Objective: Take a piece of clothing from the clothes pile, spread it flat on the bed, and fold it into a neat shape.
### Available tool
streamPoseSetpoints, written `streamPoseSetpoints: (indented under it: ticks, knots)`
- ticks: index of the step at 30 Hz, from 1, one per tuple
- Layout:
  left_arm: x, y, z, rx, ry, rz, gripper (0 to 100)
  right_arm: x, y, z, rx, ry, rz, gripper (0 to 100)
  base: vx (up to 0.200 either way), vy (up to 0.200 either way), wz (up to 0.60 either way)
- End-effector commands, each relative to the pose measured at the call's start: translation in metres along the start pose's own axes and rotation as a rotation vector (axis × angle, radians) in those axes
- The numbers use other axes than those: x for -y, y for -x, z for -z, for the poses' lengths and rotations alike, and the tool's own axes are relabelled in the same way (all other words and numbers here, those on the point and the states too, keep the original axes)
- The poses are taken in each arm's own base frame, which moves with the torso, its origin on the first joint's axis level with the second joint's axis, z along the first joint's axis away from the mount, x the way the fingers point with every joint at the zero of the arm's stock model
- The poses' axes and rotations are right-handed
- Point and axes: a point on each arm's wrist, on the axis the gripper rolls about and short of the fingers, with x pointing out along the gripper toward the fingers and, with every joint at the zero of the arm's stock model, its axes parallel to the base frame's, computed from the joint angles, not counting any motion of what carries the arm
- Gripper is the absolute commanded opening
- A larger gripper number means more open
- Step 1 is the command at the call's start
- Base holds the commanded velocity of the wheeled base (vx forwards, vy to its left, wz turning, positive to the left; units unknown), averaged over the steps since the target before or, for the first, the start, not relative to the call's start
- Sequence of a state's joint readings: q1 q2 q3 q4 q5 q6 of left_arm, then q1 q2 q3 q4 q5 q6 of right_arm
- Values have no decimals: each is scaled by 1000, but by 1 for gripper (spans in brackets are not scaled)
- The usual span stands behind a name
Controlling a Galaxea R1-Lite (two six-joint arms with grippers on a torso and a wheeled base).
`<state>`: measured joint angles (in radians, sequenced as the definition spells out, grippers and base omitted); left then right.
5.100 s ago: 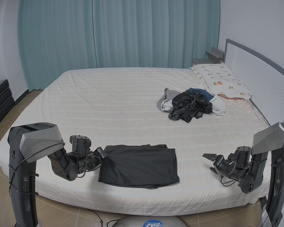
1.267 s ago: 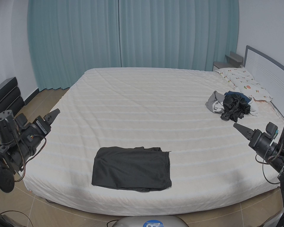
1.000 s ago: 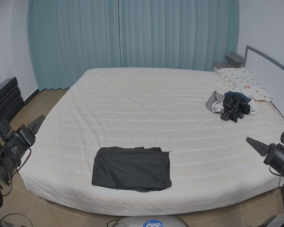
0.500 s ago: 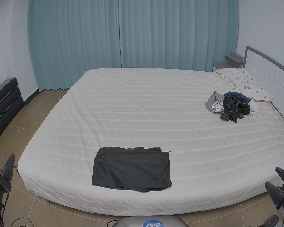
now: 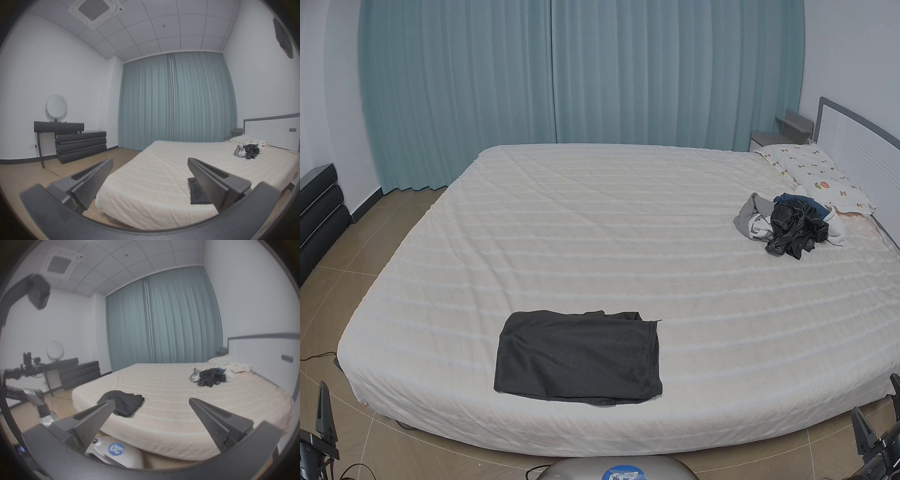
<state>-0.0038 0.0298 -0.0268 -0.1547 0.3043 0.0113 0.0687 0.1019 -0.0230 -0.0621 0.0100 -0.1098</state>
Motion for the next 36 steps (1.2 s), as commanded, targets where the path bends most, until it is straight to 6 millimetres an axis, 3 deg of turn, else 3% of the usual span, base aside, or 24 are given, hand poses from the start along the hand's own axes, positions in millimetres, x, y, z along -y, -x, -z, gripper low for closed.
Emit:
streamPoseSetpoints:
  ticks: [1, 7, 15, 24, 29, 36]
  knots:
    - [-1, 2, 16, -73, -29, -27, 100, -3, 5, 6, 29, 24, 78, 100, 0, 0, 0]
    - [5, 3, 17, -87, 15, 234, 100, -6, 8, 8, 45, -13, -63, 100, 0, 0, 0]
    - [7, 4, 24, -156, -15, 339, 100, -6, 9, 7, 44, -25, -92, 100, 0, 0, 0]
    - [6, 4, 24, -149, -22, 309, 100, -6, 9, 7, 37, -134, -90, 100, 0, 0, 0]
    - [6, 4, 24, -149, -21, 309, 100, -4, 8, 10, 36, 2, 9, 100, 0, 0, 0]
    - [6, 4, 24, -151, -15, 306, 100, -4, 7, 9, 39, -40, 10, 100, 0, 0, 0]
